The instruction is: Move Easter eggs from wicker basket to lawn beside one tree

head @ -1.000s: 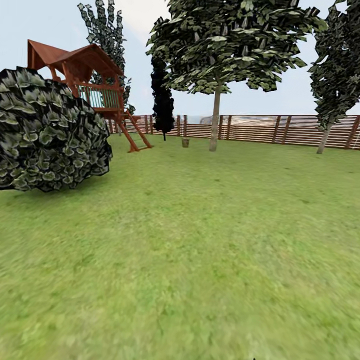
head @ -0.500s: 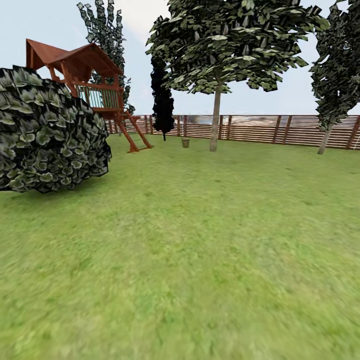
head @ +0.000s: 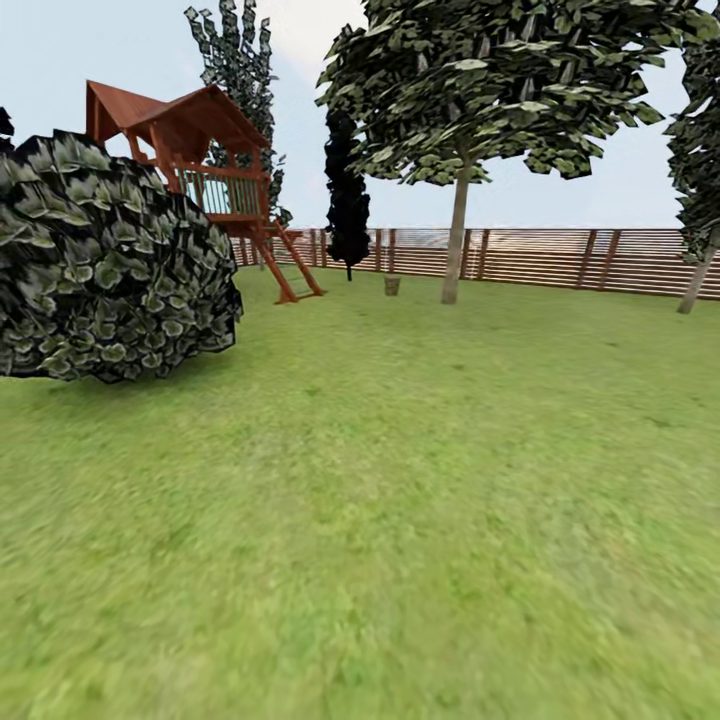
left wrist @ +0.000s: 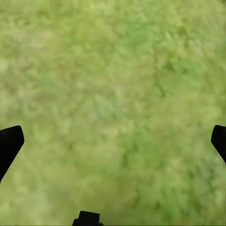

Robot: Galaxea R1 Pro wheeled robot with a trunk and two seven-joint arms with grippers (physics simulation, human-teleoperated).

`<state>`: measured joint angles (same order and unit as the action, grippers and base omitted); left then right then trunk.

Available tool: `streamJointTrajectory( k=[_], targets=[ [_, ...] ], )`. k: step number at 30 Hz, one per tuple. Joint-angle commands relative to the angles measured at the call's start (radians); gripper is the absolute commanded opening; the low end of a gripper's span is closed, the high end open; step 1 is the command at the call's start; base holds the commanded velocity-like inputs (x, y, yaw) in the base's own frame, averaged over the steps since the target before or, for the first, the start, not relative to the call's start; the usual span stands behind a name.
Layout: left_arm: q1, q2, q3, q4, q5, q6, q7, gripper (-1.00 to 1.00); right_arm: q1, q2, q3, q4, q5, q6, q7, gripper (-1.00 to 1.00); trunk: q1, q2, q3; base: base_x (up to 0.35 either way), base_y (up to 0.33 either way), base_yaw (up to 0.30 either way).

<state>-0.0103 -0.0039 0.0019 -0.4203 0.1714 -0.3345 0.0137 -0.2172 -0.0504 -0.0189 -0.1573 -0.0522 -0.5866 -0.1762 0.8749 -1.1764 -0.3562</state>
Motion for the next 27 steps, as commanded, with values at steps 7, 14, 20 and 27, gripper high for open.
streamJointTrajectory(
  k=[7, 14, 20, 27],
  targets=[
    [-0.001, -0.001, 0.000, 0.002, 0.003, -0.003, 0.002, 1.00, -0.001, -0.055, -0.002, 0.026, -0.010, -0.004, 0.003, 1.00, 0.001, -0.001, -0.002, 0.329, 0.000, 0.010],
    [-0.001, -0.006, -0.002, 0.016, 0.003, 0.001, 0.002, 1.00, -0.001, -0.056, 0.000, 0.027, -0.009, -0.004, 0.004, 1.00, 0.001, -0.001, -0.002, 0.329, 0.000, 0.000],
    [-0.001, -0.008, -0.002, 0.018, 0.003, 0.002, 0.002, 1.00, -0.001, -0.054, 0.002, 0.027, -0.008, -0.004, 0.003, 1.00, 0.001, -0.001, -0.002, 0.329, 0.000, 0.000],
    [-0.001, -0.008, -0.002, 0.018, 0.002, 0.002, 0.001, 1.00, -0.001, -0.052, 0.004, 0.028, -0.004, -0.004, 0.003, 1.00, 0.001, -0.001, -0.002, 0.329, 0.000, 0.000]
  ],
)
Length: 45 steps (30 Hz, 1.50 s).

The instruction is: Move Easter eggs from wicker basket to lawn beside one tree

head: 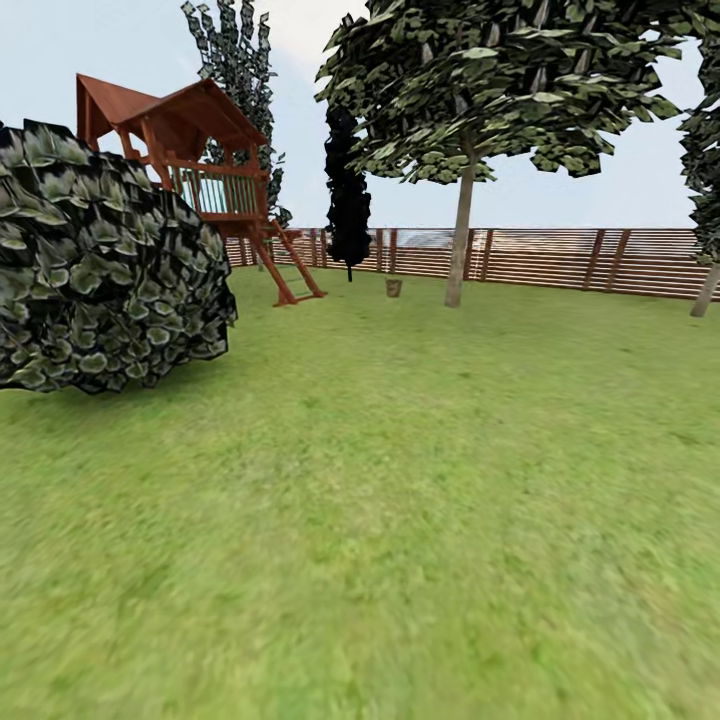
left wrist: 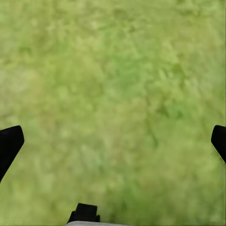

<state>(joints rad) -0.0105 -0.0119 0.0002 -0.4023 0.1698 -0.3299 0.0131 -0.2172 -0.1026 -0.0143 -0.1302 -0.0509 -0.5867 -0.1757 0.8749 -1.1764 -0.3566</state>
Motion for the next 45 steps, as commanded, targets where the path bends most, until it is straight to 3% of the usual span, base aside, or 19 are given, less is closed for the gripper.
streamJointTrajectory(
  k=[1, 34, 45],
  targets=[
    [0.000, 0.000, 0.000, 0.000, 0.004, -0.003, 0.001, 1.00, -0.001, 0.001, 0.000, 0.001, -0.004, -0.004, 0.002, 1.00, 0.001, -0.001, -0.001, 0.329, 0.000, 0.000],
    [-0.001, 0.000, 0.000, 0.000, 0.002, -0.006, 0.001, 1.00, -0.001, 0.003, 0.002, 0.001, -0.003, -0.004, 0.002, 1.00, 0.001, -0.001, -0.001, 0.329, 0.000, 0.000],
    [0.000, 0.000, 0.000, 0.000, 0.002, -0.008, 0.001, 1.00, -0.001, 0.003, 0.002, 0.001, -0.003, -0.004, 0.003, 1.00, -0.042, 0.076, 0.033, 0.328, 0.000, 0.000]
  ],
)
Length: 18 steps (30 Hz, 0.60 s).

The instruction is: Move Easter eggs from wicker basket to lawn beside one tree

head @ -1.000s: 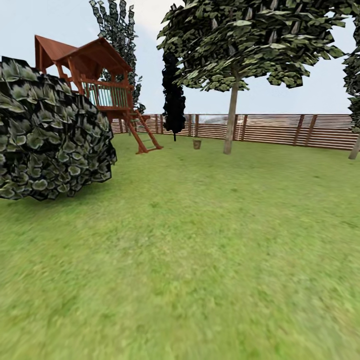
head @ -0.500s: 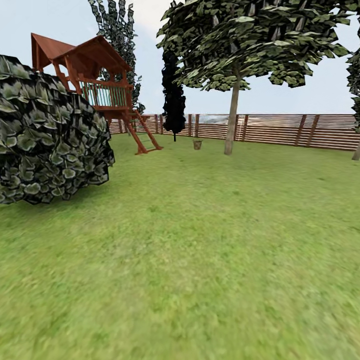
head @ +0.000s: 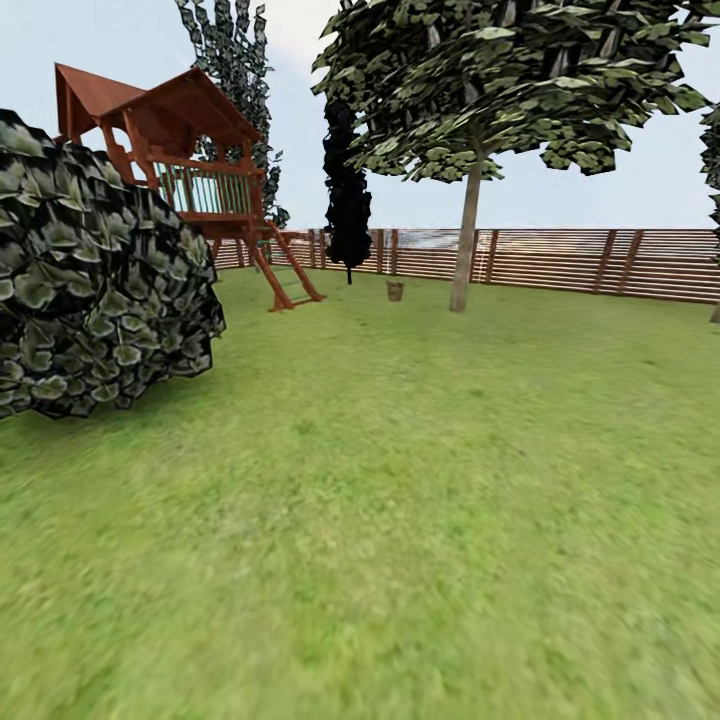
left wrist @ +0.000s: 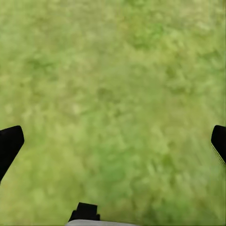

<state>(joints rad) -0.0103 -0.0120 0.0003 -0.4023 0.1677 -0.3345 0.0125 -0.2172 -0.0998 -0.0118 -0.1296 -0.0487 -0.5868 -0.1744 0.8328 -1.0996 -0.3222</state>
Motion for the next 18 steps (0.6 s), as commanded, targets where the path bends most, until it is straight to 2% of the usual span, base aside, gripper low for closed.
streamJointTrajectory(
  k=[1, 18],
  targets=[
    [-0.001, 0.000, 0.000, 0.000, 0.004, -0.003, 0.001, 1.00, -0.001, 0.000, -0.001, 0.001, -0.005, -0.004, 0.002, 1.00, -0.003, 0.007, 0.002, 0.328, 0.000, 0.000],
    [-0.001, 0.000, 0.000, 0.000, 0.004, -0.003, 0.001, 1.00, -0.001, 0.000, -0.001, 0.001, -0.005, -0.004, 0.002, 1.00, -0.068, 0.126, 0.035, 0.328, 0.000, 0.000]
  ],
)
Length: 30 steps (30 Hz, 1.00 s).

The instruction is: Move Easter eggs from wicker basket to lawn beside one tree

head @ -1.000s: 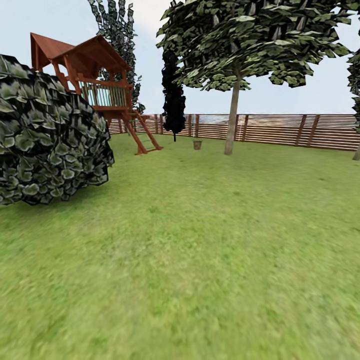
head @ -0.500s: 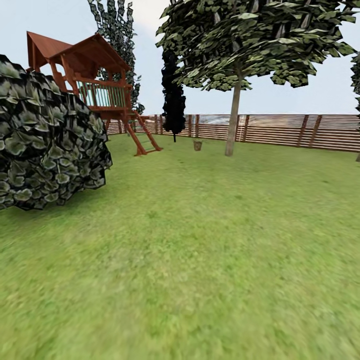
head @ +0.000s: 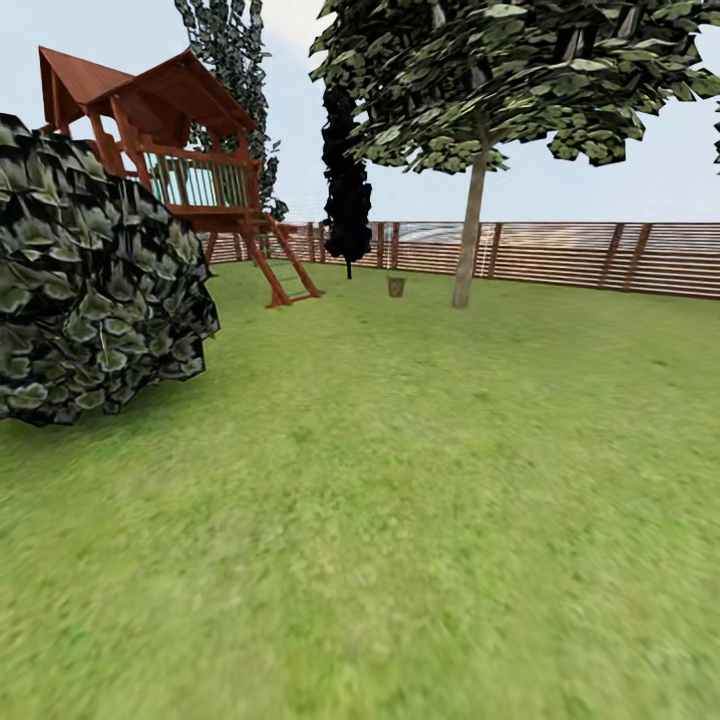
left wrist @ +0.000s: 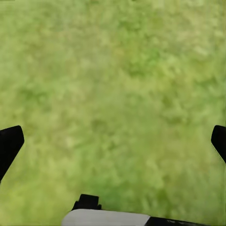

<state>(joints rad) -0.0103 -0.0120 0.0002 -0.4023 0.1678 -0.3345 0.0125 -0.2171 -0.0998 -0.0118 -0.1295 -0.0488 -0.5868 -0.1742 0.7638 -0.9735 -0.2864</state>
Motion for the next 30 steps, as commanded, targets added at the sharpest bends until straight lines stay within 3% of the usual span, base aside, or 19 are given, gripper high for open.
streamJointTrajectory(
  k=[1, 30],
  targets=[
    [-0.001, 0.000, 0.000, 0.000, 0.004, -0.003, 0.001, 1.00, -0.001, 0.000, 0.000, 0.000, -0.005, -0.004, 0.002, 1.00, -0.003, 0.006, 0.000, 0.328, 0.000, 0.000],
    [0.000, 0.000, 0.000, 0.000, 0.005, -0.003, 0.001, 1.00, -0.001, -0.001, 0.000, 0.000, -0.005, -0.004, 0.002, 1.00, -0.114, 0.209, 0.054, 0.328, 0.000, 0.000]
  ],
)
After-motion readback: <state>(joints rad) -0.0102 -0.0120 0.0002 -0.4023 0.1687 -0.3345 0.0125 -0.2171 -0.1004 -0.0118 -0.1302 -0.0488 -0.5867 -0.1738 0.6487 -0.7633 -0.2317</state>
